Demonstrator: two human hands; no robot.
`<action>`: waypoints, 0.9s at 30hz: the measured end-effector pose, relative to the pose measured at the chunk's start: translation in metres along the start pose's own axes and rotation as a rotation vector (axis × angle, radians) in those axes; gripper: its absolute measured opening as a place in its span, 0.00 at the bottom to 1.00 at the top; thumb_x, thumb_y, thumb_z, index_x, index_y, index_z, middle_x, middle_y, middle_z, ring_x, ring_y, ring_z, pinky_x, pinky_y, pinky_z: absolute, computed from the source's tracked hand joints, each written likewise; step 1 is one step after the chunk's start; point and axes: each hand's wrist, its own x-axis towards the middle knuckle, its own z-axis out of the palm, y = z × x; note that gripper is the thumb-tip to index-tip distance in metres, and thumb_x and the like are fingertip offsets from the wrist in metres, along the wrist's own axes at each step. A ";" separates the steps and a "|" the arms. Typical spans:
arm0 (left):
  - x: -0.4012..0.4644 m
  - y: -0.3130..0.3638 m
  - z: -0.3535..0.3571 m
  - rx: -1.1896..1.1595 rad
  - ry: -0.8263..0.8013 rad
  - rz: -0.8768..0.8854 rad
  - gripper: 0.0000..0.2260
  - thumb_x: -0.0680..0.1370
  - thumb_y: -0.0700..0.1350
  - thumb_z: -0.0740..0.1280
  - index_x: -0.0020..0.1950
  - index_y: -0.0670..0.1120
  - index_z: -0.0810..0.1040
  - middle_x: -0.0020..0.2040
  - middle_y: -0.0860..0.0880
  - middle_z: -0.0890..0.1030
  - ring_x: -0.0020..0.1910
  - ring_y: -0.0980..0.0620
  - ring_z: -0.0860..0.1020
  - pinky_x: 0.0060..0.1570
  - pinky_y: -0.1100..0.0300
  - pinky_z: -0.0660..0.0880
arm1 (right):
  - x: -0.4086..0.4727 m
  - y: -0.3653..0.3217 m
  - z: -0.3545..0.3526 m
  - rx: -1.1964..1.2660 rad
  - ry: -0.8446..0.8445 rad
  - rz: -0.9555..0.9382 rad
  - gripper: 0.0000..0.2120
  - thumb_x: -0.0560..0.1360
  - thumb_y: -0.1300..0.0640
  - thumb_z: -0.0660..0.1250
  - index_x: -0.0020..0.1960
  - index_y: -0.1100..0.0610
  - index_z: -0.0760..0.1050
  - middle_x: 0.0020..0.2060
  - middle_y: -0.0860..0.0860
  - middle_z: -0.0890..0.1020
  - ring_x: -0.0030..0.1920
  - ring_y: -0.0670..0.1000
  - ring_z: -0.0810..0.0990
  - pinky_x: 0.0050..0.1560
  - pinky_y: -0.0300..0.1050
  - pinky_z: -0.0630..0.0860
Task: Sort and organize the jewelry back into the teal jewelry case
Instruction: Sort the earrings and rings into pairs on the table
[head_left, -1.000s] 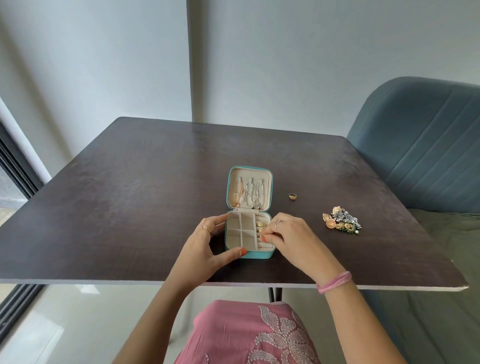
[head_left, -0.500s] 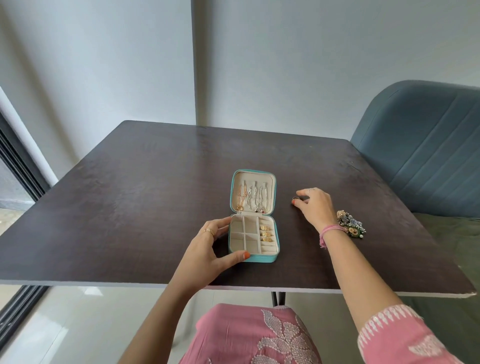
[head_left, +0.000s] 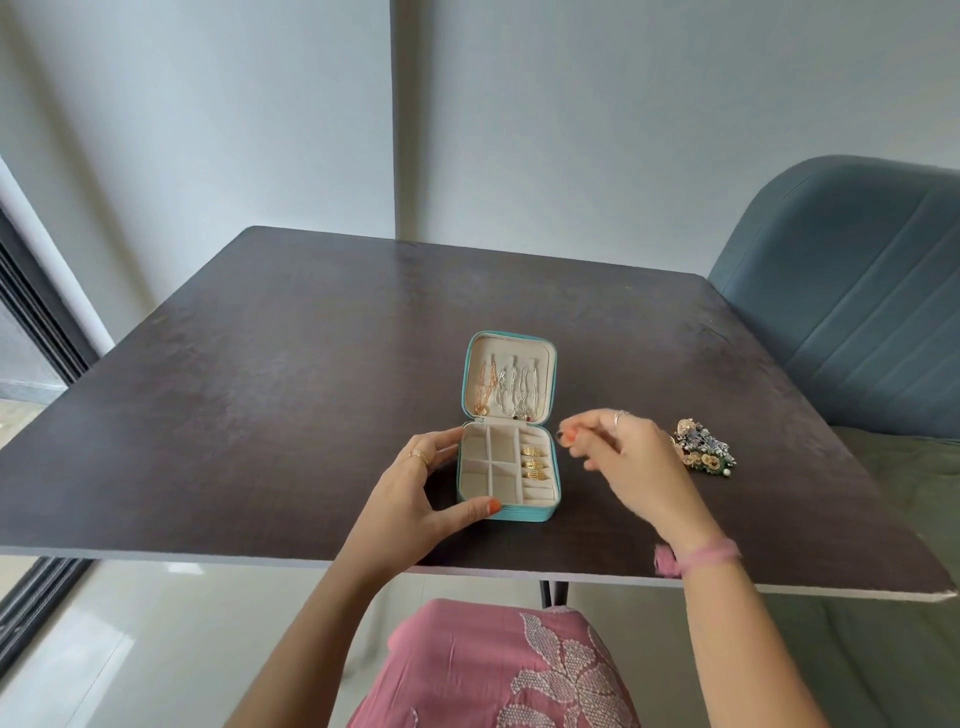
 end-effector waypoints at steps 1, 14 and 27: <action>0.000 0.000 0.000 0.000 0.000 -0.001 0.36 0.64 0.59 0.75 0.69 0.57 0.65 0.67 0.59 0.71 0.64 0.64 0.71 0.63 0.66 0.70 | -0.011 -0.007 0.001 -0.011 -0.046 -0.017 0.07 0.77 0.56 0.66 0.49 0.46 0.81 0.40 0.43 0.84 0.41 0.41 0.82 0.44 0.36 0.78; -0.001 0.002 0.000 0.015 -0.008 -0.011 0.36 0.65 0.58 0.74 0.70 0.56 0.65 0.68 0.58 0.70 0.63 0.64 0.71 0.62 0.66 0.71 | -0.034 -0.014 0.038 -0.326 -0.010 -0.105 0.11 0.79 0.55 0.63 0.59 0.53 0.80 0.53 0.48 0.78 0.53 0.47 0.75 0.57 0.47 0.74; -0.002 0.006 0.000 0.012 -0.003 -0.012 0.36 0.65 0.57 0.74 0.69 0.55 0.65 0.69 0.56 0.71 0.65 0.60 0.71 0.65 0.62 0.71 | -0.044 -0.019 0.041 -0.555 0.104 -0.182 0.06 0.70 0.55 0.75 0.47 0.53 0.84 0.42 0.50 0.85 0.41 0.51 0.79 0.36 0.46 0.75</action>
